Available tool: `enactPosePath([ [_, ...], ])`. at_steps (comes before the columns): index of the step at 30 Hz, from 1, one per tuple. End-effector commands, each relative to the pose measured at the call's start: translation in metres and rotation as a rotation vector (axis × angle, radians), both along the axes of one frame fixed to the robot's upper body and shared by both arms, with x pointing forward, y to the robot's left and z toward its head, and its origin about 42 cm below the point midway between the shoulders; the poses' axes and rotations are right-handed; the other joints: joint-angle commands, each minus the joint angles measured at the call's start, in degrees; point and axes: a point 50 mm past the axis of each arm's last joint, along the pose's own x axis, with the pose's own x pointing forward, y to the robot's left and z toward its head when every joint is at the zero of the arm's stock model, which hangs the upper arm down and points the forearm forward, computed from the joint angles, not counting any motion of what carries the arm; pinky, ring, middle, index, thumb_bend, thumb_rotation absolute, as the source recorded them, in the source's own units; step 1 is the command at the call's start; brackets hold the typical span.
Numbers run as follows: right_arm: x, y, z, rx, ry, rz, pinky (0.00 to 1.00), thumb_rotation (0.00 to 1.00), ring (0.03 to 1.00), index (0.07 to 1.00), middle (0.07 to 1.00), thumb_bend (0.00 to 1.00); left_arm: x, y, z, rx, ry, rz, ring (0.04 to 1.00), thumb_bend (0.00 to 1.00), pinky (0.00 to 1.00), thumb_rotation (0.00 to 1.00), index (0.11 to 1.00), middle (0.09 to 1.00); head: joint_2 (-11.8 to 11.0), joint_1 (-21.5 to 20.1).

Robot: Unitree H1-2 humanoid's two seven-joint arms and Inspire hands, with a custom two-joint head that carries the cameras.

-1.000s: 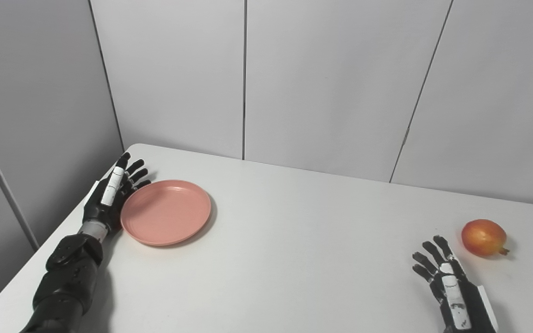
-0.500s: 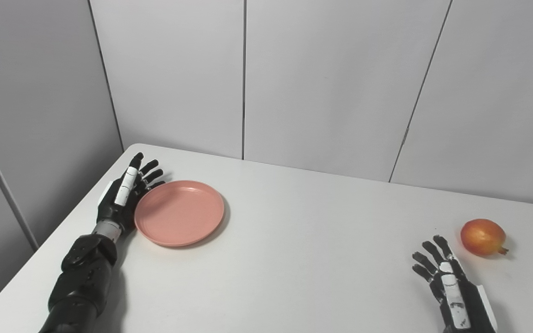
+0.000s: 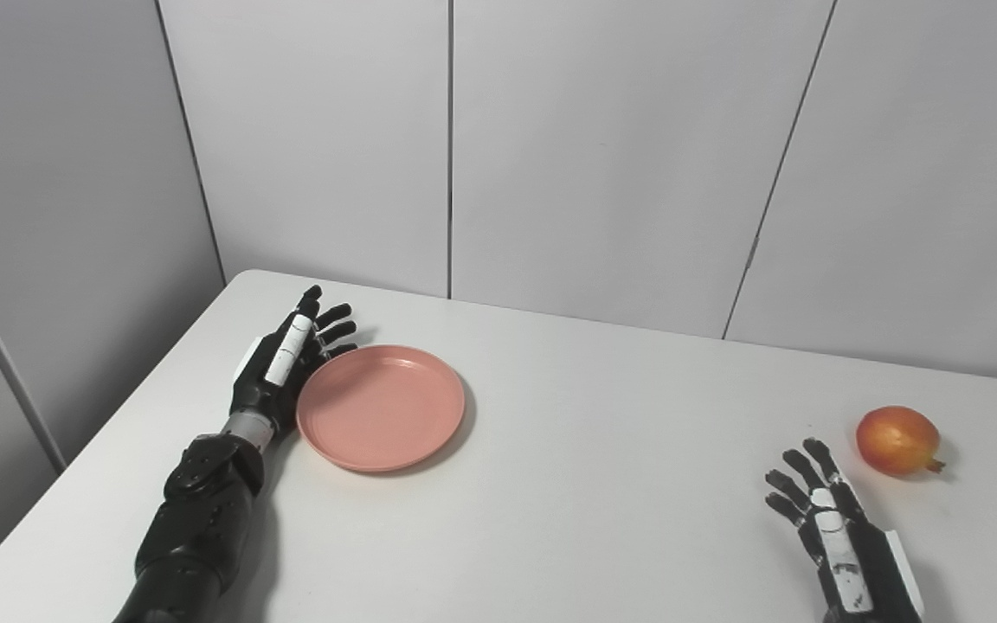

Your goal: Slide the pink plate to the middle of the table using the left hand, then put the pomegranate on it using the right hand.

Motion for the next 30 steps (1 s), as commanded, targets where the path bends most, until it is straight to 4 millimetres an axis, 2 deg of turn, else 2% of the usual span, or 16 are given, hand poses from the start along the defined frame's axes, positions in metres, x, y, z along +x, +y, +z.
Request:
enactPosePath([
  [1,-0.011,0.007,-0.018,0.023,0.075,0.007,0.83,0.82,0.834,0.927,0.898,0.82,0.013,-0.014,0.011,-0.009,-0.005,-0.023,0.816,0.89,0.72,0.70,0.950,0.831,0.02,0.05],
  [13,-0.011,0.008,-0.016,0.009,0.069,0.013,0.83,0.83,0.834,0.932,0.899,0.79,0.016,-0.040,0.002,-0.002,0.039,-0.056,0.818,0.91,0.73,0.71,0.954,0.839,0.69,-0.35],
  [20,-0.011,0.011,-0.014,0.010,0.067,0.014,0.82,0.83,0.829,0.928,0.902,0.78,0.015,-0.051,-0.003,0.002,0.053,-0.073,0.809,0.92,0.73,0.70,0.959,0.796,1.21,-0.70],
  [30,-0.009,0.013,-0.013,0.010,0.060,0.019,0.82,0.83,0.827,0.930,0.898,0.76,0.015,-0.063,-0.009,-0.006,0.060,-0.082,0.813,0.92,0.71,0.70,0.960,0.848,1.58,-1.36],
])
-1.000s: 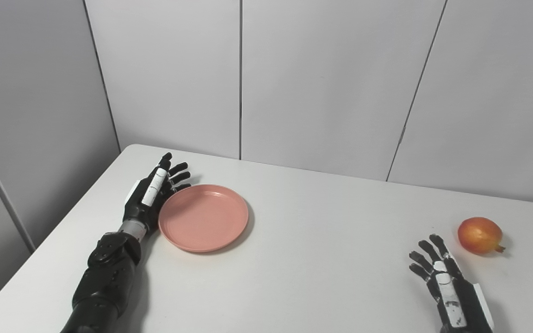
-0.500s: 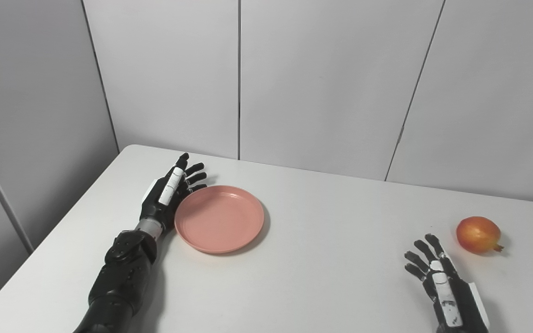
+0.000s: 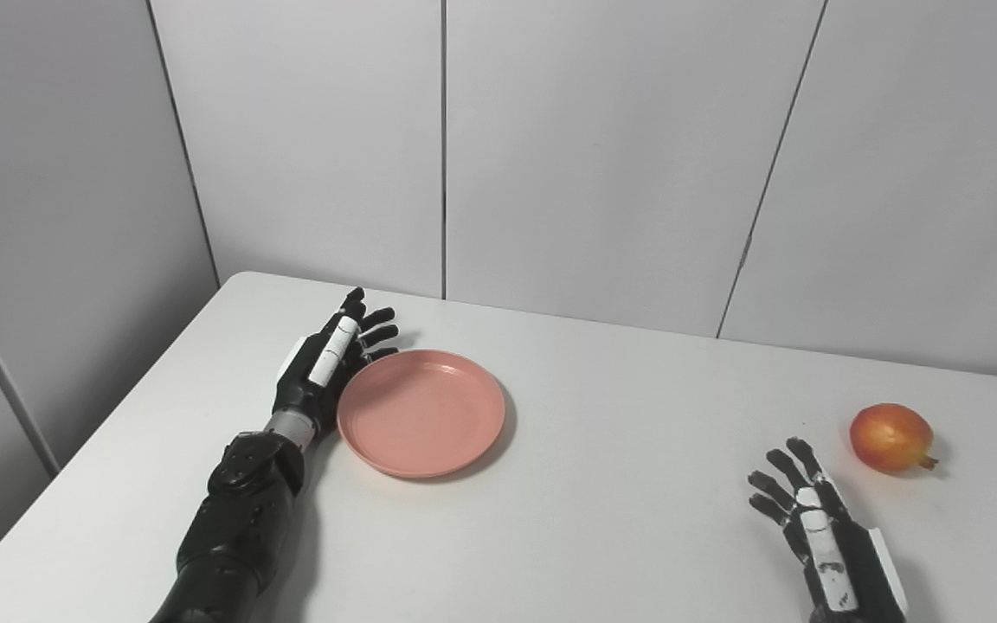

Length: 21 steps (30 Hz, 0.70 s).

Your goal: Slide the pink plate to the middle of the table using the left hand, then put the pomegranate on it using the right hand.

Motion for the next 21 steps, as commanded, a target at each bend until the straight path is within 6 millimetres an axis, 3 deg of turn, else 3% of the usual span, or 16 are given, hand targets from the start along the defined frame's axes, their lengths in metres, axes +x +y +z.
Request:
enactPosePath([
  [1,-0.008,0.007,-0.015,0.022,0.065,0.004,0.82,0.84,0.827,0.929,0.897,0.76,0.001,-0.015,-0.006,-0.001,0.035,-0.019,0.808,0.91,0.71,0.70,0.954,0.839,0.00,0.05],
  [9,-0.008,0.011,-0.014,0.028,0.068,0.004,0.82,0.83,0.826,0.929,0.900,0.79,0.002,-0.031,-0.004,0.001,0.028,-0.055,0.808,0.91,0.71,0.70,0.952,0.839,0.32,-0.42],
  [21,-0.006,0.017,-0.013,0.018,0.073,0.007,0.81,0.82,0.824,0.935,0.906,0.75,0.003,-0.059,-0.005,0.021,0.031,-0.106,0.783,0.92,0.68,0.71,0.952,0.812,0.27,-0.98],
])
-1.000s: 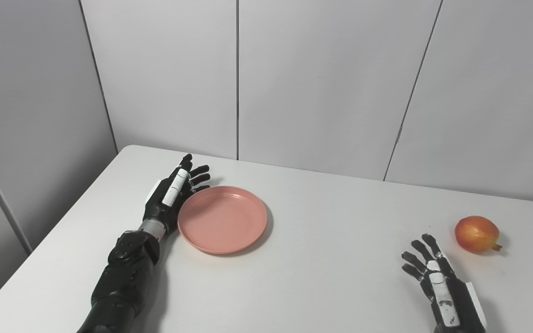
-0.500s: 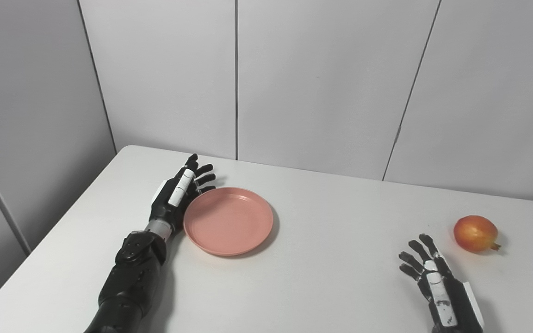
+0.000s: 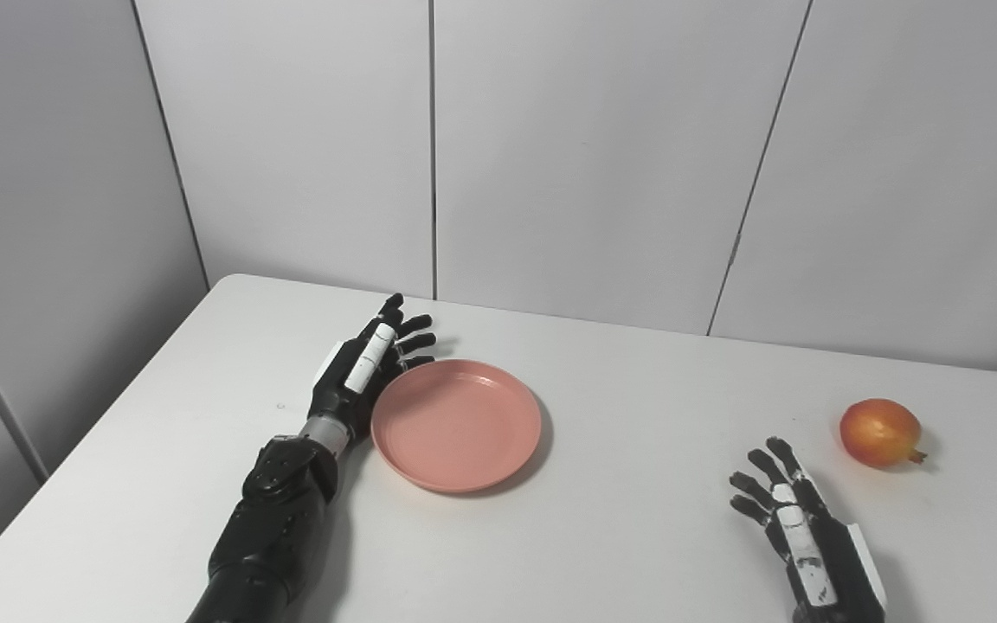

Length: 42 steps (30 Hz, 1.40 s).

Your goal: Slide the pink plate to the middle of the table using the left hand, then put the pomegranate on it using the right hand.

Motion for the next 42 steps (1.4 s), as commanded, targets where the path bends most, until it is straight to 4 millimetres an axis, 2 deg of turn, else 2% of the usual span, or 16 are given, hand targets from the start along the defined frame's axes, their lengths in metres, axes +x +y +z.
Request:
enactPosePath([
  [1,-0.006,0.009,-0.012,0.026,0.051,0.002,0.81,0.81,0.824,0.935,0.907,0.75,0.000,-0.013,-0.005,0.016,0.037,-0.022,0.783,0.92,0.67,0.71,0.951,0.812,0.09,-0.07],
  [7,-0.006,0.013,-0.011,0.023,0.049,0.002,0.80,0.81,0.816,0.932,0.905,0.74,0.000,-0.023,-0.009,0.031,0.057,-0.037,0.791,0.90,0.66,0.71,0.946,0.815,0.32,-0.62],
  [14,-0.007,0.015,-0.009,0.017,0.047,0.003,0.80,0.81,0.810,0.927,0.902,0.71,0.002,-0.040,-0.018,0.007,0.082,-0.048,0.799,0.92,0.67,0.68,0.959,0.812,0.60,-1.02],
  [23,-0.006,0.020,-0.008,0.008,0.044,0.006,0.80,0.81,0.803,0.928,0.904,0.73,0.007,-0.064,-0.025,0.062,0.105,-0.025,0.787,0.93,0.66,0.72,0.960,0.805,0.59,-1.98],
  [33,-0.007,0.025,-0.005,-0.013,0.031,0.007,0.79,0.82,0.798,0.927,0.900,0.75,0.002,-0.083,-0.034,0.077,0.140,0.058,0.779,0.91,0.68,0.72,0.948,0.794,1.48,-3.09],
  [42,-0.006,0.029,-0.002,-0.009,0.034,0.008,0.79,0.82,0.789,0.922,0.897,0.74,-0.005,-0.103,-0.033,0.076,0.158,0.067,0.795,0.90,0.72,0.70,0.959,0.789,2.02,-4.25],
])
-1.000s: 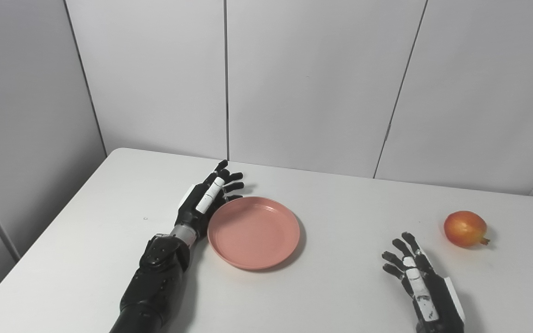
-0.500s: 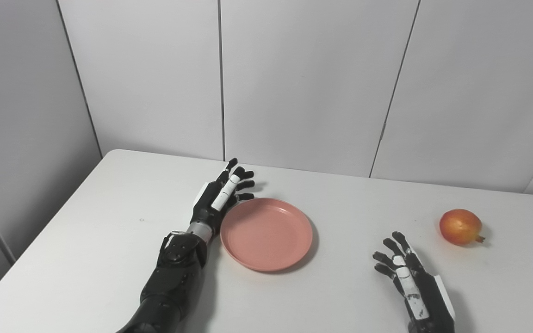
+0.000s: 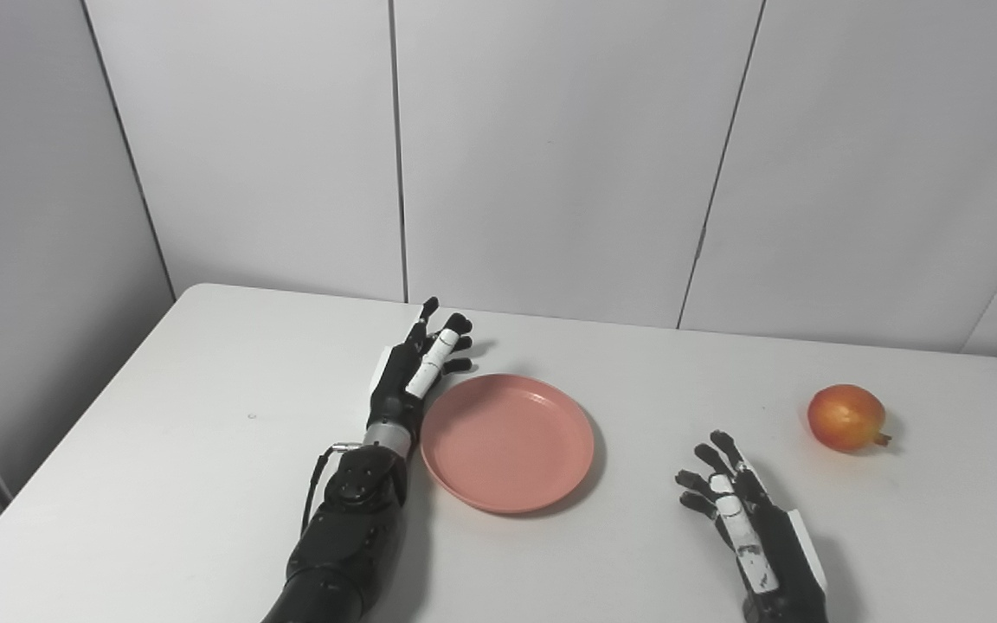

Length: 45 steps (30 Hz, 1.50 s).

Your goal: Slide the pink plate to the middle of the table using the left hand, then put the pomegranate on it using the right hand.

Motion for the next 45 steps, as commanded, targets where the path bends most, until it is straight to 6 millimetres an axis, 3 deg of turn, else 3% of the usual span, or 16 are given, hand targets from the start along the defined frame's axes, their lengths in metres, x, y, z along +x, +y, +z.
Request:
enactPosePath([
  [1,-0.004,0.006,-0.004,0.016,0.024,0.005,0.78,0.82,0.788,0.922,0.896,0.74,-0.015,-0.005,-0.027,0.006,0.144,-0.009,0.795,0.90,0.72,0.70,0.959,0.788,0.09,0.06],
  [11,-0.004,0.011,-0.002,0.014,0.023,0.002,0.77,0.82,0.784,0.914,0.886,0.74,-0.028,-0.022,-0.023,0.037,0.130,-0.066,0.790,0.91,0.69,0.71,0.972,0.790,0.67,-0.92],
  [20,-0.004,0.012,0.000,0.013,0.020,0.005,0.77,0.82,0.788,0.921,0.891,0.75,-0.035,-0.026,-0.024,0.035,0.139,-0.093,0.790,0.90,0.68,0.72,0.981,0.800,1.10,-1.45],
  [37,-0.006,0.015,0.002,-0.069,-0.056,-0.063,0.74,0.84,0.771,0.900,0.924,0.72,-0.044,-0.009,-0.031,0.016,0.127,-0.065,0.780,0.85,0.69,0.67,0.981,0.780,2.00,-8.08],
  [45,-0.007,0.006,0.018,-0.102,-0.127,-0.150,0.76,0.84,0.798,0.838,0.820,0.72,-0.049,-0.006,-0.036,-0.002,0.128,-0.059,0.779,0.85,0.68,0.66,0.961,0.779,1.73,-10.56],
])
